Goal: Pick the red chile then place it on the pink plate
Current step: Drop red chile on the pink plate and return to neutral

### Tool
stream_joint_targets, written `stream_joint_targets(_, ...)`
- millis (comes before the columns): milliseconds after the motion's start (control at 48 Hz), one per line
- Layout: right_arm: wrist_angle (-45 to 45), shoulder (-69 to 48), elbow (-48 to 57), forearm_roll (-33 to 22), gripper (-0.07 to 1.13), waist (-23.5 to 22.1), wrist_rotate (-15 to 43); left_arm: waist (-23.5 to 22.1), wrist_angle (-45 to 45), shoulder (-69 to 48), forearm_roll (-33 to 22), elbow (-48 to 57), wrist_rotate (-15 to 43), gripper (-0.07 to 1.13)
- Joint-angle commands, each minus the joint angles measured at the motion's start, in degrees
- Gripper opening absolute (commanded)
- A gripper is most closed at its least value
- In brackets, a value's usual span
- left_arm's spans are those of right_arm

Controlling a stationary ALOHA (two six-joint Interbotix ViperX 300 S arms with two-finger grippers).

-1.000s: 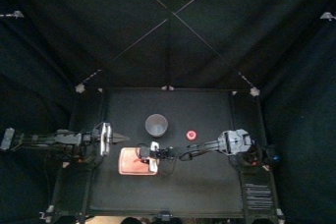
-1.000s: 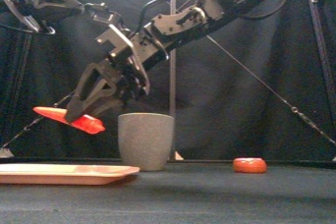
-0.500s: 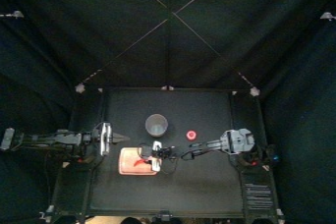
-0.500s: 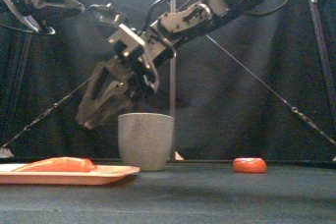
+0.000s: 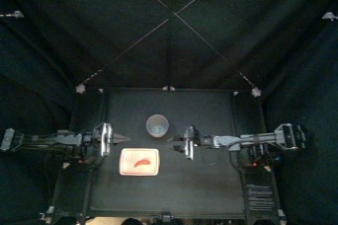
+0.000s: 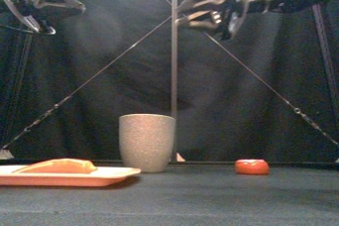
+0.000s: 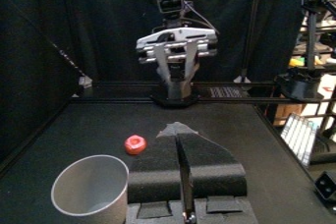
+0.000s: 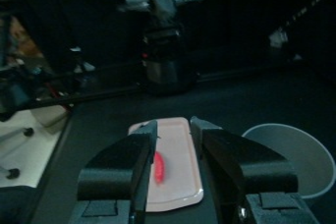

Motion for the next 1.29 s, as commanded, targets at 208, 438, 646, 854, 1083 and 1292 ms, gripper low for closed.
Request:
stream_joint_targets(208,-1.8,-20.7,11.4,-2.3,0.75,3.0,-0.2,0.1,-0.4,0.2,0.6,-0.7,0.1,-0.03)
stream_joint_targets(438,-1.3,-33.8,16.9,-7.2,0.75,4.5,0.3,0.3,-0.3,0.2,0.6,-0.7,0.0,-0.03)
stream_joint_targets(646,-1.0,-38.1,19.5,-9.9,0.75,4.8,-0.1,0.3,-0.3,0.2,0.5,-0.8,0.0,-0.03)
stream_joint_targets(854,-0.4,-38.7,20.6,-10.6,0.75,4.8,0.4,0.3,-0.3,0.2,0.6,-0.9,0.0,-0.03)
stream_joint_targets(1083,1.3,-38.8,20.7,-8.8,0.75,4.7,0.4,0.3,-0.3,0.2,0.6,-1.0,0.1,-0.03)
stream_joint_targets(1292,3.4,-38.8,20.8,-8.2,0.75,4.4,0.4,0.1,-0.4,0.2,0.8,-1.1,0.0,-0.03)
